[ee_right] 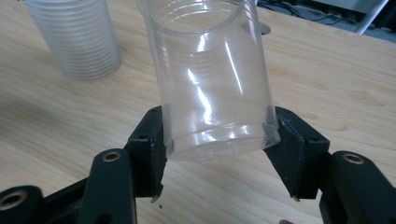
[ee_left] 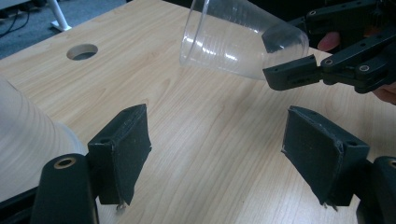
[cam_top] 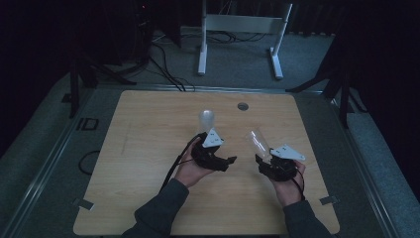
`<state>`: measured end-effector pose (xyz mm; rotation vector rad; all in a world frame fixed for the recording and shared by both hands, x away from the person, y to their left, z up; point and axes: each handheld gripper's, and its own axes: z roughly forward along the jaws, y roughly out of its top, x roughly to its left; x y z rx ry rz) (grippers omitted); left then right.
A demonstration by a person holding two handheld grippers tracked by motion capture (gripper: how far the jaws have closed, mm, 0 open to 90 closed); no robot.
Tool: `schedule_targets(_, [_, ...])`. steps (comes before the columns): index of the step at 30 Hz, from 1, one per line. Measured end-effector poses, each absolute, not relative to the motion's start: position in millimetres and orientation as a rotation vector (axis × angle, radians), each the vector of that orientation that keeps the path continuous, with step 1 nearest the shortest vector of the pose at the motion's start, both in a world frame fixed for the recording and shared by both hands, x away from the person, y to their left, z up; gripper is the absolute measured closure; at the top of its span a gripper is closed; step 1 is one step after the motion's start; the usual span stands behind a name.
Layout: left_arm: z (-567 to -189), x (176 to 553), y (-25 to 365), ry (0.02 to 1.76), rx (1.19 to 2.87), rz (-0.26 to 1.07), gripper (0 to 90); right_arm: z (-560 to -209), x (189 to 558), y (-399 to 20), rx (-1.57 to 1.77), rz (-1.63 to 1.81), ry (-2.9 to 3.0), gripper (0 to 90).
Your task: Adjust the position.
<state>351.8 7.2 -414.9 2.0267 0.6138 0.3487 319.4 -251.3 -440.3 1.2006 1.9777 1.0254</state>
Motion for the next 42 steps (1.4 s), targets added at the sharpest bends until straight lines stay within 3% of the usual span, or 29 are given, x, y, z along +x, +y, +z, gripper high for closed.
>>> schedule_targets(42, [-398.8,360.2,-13.4,0.666,1.904,0.264,23.3,-429.0,305.4,-251.1,1.162,1.165,1.721,41.8])
